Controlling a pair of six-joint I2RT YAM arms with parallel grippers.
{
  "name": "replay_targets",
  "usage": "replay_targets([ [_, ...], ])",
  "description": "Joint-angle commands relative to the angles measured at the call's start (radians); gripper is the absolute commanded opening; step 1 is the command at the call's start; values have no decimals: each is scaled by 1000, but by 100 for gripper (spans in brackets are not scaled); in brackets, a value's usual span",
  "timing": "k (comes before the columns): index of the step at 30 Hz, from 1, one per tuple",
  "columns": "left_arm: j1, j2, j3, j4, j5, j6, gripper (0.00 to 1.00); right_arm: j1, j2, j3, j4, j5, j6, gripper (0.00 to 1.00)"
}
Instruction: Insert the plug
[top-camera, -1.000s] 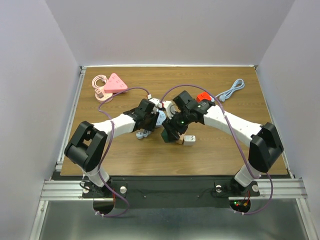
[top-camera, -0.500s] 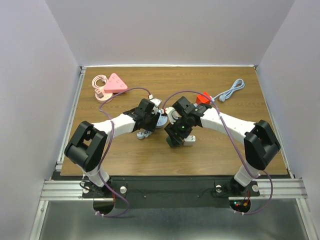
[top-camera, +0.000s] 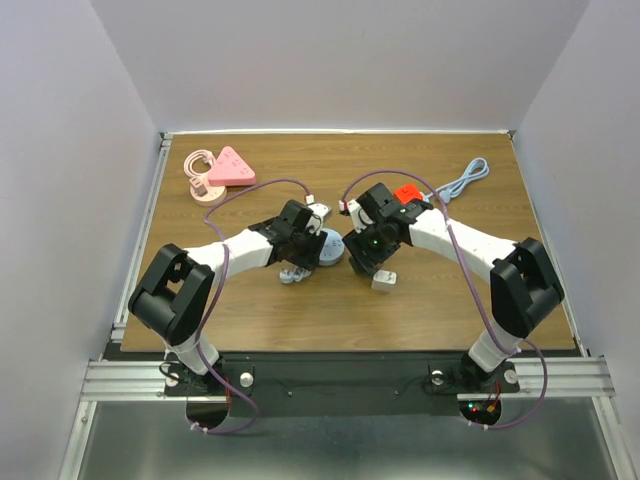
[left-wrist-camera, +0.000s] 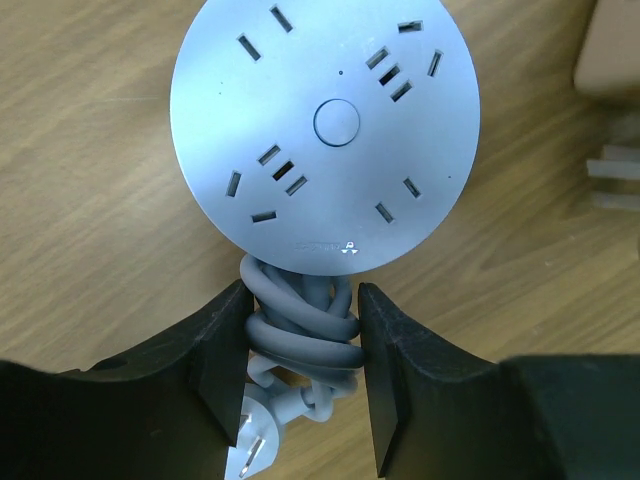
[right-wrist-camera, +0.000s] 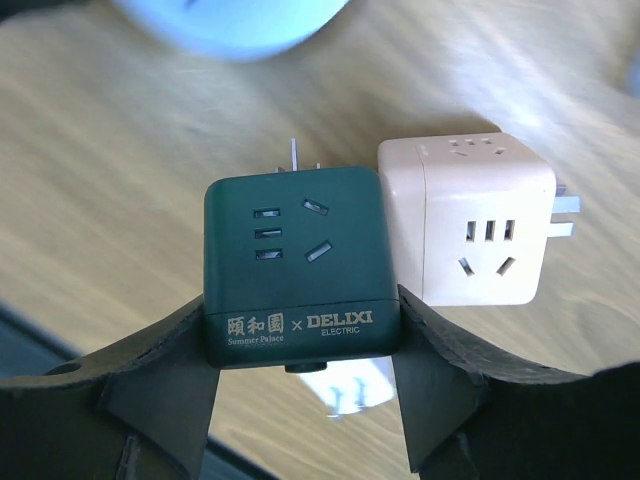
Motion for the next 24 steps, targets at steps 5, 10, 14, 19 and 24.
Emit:
replay_targets([
  [5, -61, -36, 7, -45, 181, 47, 0, -57, 3, 16, -44, 168, -14, 11],
  [10, -101, -4, 15, -76, 207, 62, 0, -60, -49, 24, -55, 78, -78, 11],
  [14, -115, -7, 26, -90, 130, 52, 31, -60, -78, 42, -94, 65, -88, 11],
  [19, -115, -74, 33, -53, 70, 26, 53, -60, -87, 78, -136, 87, -59, 12],
  [24, -113, -171, 37, -28, 53, 12, 68, -59, -75, 91, -124, 70, -39, 12],
])
